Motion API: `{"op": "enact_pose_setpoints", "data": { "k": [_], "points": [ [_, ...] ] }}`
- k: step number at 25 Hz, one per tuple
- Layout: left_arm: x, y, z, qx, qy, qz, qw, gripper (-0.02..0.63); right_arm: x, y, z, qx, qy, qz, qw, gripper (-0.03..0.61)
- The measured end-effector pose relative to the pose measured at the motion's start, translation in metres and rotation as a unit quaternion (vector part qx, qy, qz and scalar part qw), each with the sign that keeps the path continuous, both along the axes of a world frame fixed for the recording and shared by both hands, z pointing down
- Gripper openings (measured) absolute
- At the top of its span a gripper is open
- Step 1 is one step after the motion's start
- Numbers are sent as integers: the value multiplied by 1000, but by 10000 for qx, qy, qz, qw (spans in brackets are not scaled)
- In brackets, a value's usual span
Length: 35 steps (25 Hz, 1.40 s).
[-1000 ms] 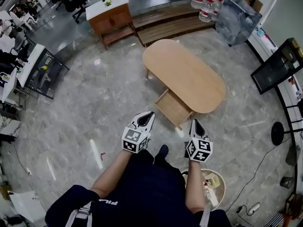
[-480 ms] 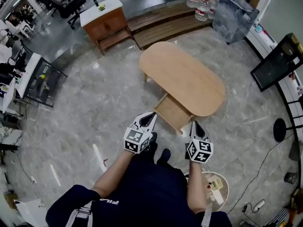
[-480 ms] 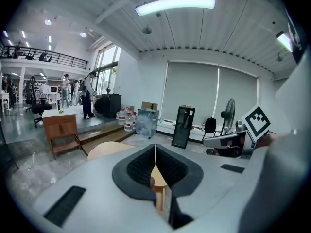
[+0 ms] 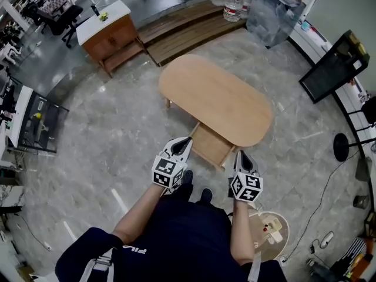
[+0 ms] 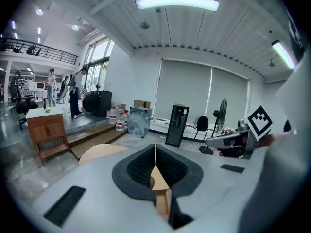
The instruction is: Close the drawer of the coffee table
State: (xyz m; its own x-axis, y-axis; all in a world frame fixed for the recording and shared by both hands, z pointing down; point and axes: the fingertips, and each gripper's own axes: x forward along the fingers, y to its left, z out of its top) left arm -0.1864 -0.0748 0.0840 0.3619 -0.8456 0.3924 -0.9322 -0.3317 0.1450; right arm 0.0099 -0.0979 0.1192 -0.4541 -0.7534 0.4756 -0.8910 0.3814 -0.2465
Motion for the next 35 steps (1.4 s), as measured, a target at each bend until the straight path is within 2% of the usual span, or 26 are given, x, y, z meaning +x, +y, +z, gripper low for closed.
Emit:
{"op": "enact_pose_setpoints", "data": {
  "k": [5, 11, 16, 27, 35],
  "points": [
    [-10, -20, 24, -154, 60, 398, 9991, 31, -8, -4, 14, -146, 98, 323, 9993, 28],
    [4, -23, 70, -560, -70, 806, 9951, 31, 11, 14, 54, -575, 224, 623, 9962, 28],
    [4, -23, 100, -798, -161, 725, 9940, 31, 24, 20, 86, -900, 228, 660, 9935, 28],
    [10, -13, 206, -1112, -183, 826, 9902, 31, 22, 27, 181, -835, 416, 434, 9947, 28],
    [2, -9, 294, -1260, -268, 1014, 9865, 31, 16, 48, 263, -960, 318, 516, 9935, 28]
  ]
}}
